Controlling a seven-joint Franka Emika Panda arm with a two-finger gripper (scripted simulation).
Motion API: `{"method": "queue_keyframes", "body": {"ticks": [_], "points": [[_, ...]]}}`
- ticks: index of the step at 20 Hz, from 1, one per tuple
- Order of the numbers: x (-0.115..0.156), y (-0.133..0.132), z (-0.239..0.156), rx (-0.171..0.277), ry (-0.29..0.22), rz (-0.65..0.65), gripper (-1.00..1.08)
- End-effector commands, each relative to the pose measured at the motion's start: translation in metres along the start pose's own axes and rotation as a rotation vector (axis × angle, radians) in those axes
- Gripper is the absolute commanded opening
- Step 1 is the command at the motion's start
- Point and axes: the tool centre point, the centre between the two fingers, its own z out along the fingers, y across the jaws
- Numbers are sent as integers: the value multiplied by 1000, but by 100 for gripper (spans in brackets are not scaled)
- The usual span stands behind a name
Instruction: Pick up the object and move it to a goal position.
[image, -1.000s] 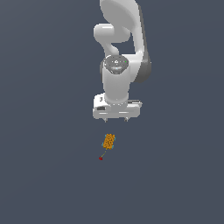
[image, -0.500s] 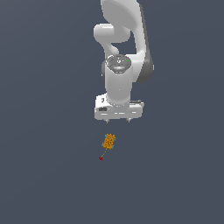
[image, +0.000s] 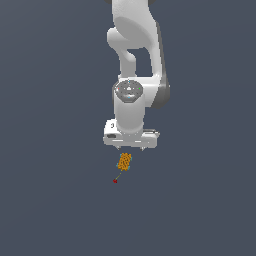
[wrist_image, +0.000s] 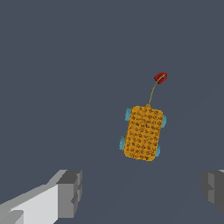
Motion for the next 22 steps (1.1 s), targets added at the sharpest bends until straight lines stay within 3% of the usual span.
{"method": "queue_keyframes", "body": {"ticks": [1,11,22], "points": [[11,7,14,-5,2,46,100],[38,29,56,-22,9,175,100],[41,33,68,-25,9,193,100]]}}
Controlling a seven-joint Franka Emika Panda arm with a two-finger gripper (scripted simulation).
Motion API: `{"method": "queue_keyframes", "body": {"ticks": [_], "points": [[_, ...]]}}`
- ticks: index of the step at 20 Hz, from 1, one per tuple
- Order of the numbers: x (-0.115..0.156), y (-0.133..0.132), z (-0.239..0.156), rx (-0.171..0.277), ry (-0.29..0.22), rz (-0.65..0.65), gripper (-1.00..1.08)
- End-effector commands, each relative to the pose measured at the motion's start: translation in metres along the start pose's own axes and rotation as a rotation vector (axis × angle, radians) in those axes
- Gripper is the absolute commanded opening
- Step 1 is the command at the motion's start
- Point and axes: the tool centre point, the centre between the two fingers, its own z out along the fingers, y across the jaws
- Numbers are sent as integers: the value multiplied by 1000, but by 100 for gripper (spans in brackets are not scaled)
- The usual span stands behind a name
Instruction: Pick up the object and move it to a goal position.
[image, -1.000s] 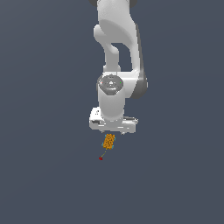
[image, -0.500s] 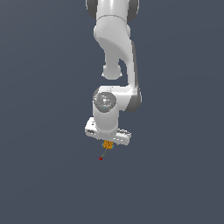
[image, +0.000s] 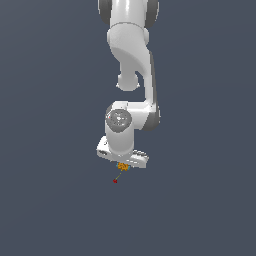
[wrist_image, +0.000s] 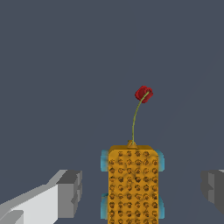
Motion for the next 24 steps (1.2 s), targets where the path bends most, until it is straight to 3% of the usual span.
{"method": "queue_keyframes", "body": {"ticks": [1,8,14,15,24], "points": [[0,0,6,0,-1,1,100],[-1,0,41,0,0,3,100],[1,0,48,0,0,3,100],[1,0,48,0,0,3,-100],[1,0,48,0,0,3,-100]]}}
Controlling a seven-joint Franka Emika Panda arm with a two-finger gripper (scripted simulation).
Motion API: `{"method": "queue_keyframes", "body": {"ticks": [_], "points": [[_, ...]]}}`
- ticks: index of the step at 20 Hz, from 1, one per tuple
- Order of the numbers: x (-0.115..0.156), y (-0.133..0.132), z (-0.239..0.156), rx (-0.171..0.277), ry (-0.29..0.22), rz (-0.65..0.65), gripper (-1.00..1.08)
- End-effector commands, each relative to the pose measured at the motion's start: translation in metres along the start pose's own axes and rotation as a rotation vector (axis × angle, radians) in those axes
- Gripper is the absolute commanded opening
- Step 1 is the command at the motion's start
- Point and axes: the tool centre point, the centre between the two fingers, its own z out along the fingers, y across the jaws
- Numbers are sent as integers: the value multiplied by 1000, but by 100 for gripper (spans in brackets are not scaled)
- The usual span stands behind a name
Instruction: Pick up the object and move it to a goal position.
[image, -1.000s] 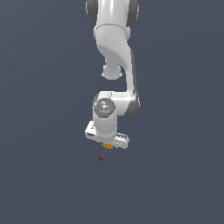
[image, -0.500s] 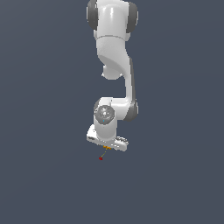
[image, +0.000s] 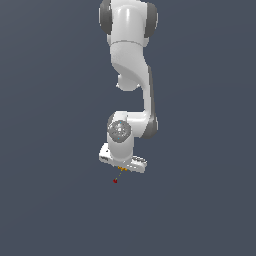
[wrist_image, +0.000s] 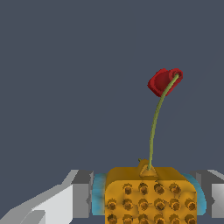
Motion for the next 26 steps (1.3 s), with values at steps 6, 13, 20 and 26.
{"method": "queue_keyframes", "body": {"ticks": [6,13,20,26], "points": [[-2,-3,-7,0,0,1,-100],[-14,-23,-39,0,0,1,-100],[-34,-58,-99,0,0,1,-100],[-46,-83,-141,0,1,1,-100]]}}
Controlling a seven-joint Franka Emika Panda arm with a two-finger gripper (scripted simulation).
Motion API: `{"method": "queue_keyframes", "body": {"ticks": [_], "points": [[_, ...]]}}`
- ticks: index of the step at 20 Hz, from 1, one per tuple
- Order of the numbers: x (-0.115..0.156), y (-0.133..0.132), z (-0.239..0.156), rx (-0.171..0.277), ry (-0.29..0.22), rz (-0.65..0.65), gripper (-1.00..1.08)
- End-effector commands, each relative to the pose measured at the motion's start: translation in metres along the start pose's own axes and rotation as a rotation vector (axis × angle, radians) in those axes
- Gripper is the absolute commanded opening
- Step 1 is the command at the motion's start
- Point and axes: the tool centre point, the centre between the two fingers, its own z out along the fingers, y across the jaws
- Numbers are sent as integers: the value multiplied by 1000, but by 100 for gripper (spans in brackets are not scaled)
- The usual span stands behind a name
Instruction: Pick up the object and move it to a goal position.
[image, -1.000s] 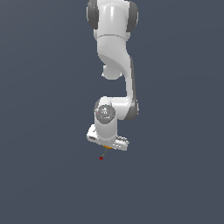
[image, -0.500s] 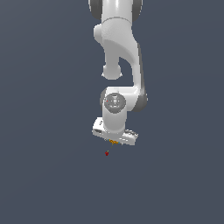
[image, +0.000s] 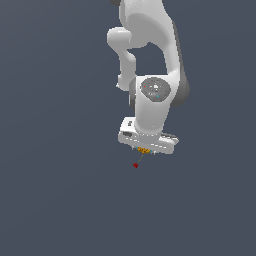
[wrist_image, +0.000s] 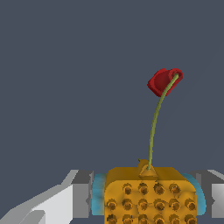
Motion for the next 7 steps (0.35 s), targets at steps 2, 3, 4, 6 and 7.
{"method": "queue_keyframes", "body": {"ticks": [2,3,4,6,7], "points": [[-5,-11,-19,-1,0,1,-100],[-6,-13,-22,-1,0,1,-100],[-7,-14,-24,-1,0,1,-100],[-8,-16,-27,-1,0,1,-100],[-8,-16,-28,-1,0,1,-100]]}}
